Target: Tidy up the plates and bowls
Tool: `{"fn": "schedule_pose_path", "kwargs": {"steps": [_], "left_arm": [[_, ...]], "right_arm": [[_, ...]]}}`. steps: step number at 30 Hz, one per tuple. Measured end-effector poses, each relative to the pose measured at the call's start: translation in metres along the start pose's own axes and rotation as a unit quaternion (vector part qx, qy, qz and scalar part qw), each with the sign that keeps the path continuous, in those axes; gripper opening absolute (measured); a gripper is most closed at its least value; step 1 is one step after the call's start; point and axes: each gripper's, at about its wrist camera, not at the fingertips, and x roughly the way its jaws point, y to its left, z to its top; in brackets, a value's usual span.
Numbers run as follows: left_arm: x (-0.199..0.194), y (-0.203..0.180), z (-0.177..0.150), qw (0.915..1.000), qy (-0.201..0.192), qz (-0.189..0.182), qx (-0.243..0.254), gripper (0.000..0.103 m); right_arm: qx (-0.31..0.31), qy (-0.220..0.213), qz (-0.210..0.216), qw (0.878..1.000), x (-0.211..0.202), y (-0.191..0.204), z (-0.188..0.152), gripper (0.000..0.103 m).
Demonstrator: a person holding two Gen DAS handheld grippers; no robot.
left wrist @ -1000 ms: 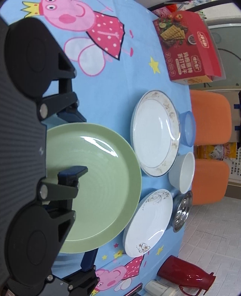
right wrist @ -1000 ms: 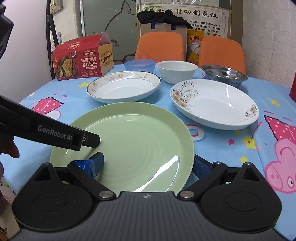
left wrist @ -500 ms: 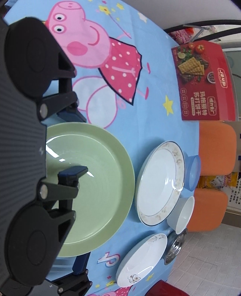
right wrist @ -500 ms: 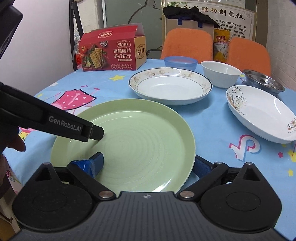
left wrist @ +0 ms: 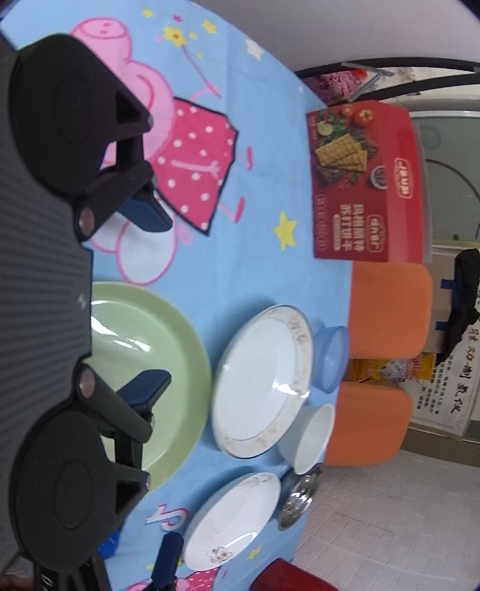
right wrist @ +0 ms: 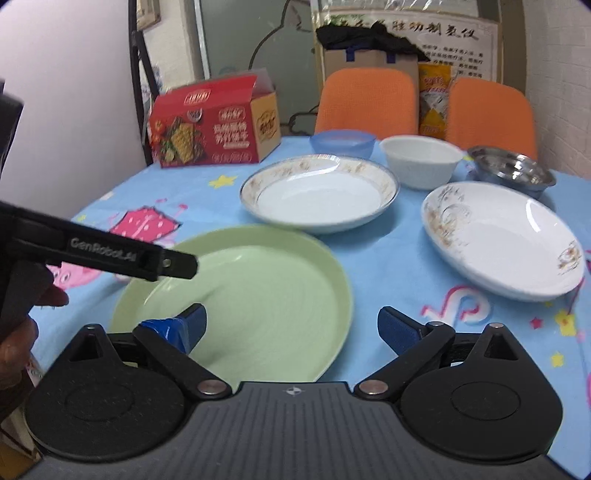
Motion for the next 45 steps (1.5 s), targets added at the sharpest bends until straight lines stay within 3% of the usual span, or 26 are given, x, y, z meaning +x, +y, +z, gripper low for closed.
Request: {"fn": "schedule_pose_path", "kwargs": {"steps": [5, 10, 16, 19, 28, 33, 34, 37, 43, 45], "left_arm": [[0.037, 0.012, 0.051, 0.9999, -0.007, -0.008, 0.003, 0.088], [0.101, 0.023, 0.083, 0.9976, 0.046, -0.047, -0.024, 0.088], [0.139, 0.019, 0.091, 0.9956, 0.071, -0.050, -0.033, 0.088], [0.145, 0.016, 0.090, 0.9955, 0.074, -0.052, -0.028, 0.088], [0.150, -0.001, 0.089, 0.9974, 0.059, -0.031, 0.027, 0.075], [0.148, -0.006, 0.084, 0.9975, 0.053, -0.028, 0.037, 0.075], [0.149, -0.006, 0.084, 0.9976, 0.053, -0.028, 0.036, 0.073], [0.144, -0.011, 0.084, 0.9967, 0.050, -0.053, 0.034, 0.040], [0.144, -0.015, 0.095, 0.9970, 0.067, -0.039, -0.003, 0.033], [0.138, -0.015, 0.099, 0.9974, 0.059, -0.040, -0.008, 0.033]], "right_arm": [[-0.062, -0.027, -0.010, 0.998, 0.040, -0.020, 0.055, 0.088], [-0.048, 0.016, 0.002, 0.999, 0.105, -0.044, 0.081, 0.088], [-0.042, 0.079, 0.011, 0.996, 0.156, -0.054, 0.079, 0.088], [-0.038, 0.091, 0.035, 0.995, 0.163, -0.049, 0.074, 0.088], [-0.042, 0.068, 0.031, 0.996, 0.159, -0.045, 0.066, 0.089], [-0.040, 0.076, 0.022, 0.996, 0.154, -0.044, 0.065, 0.090], [-0.040, 0.075, 0.019, 0.996, 0.153, -0.042, 0.064, 0.090], [-0.043, 0.075, 0.027, 0.996, 0.153, -0.037, 0.062, 0.091], [-0.028, 0.090, 0.021, 0.995, 0.151, -0.034, 0.071, 0.091], [-0.043, 0.074, 0.013, 0.996, 0.143, -0.029, 0.075, 0.091]]}}
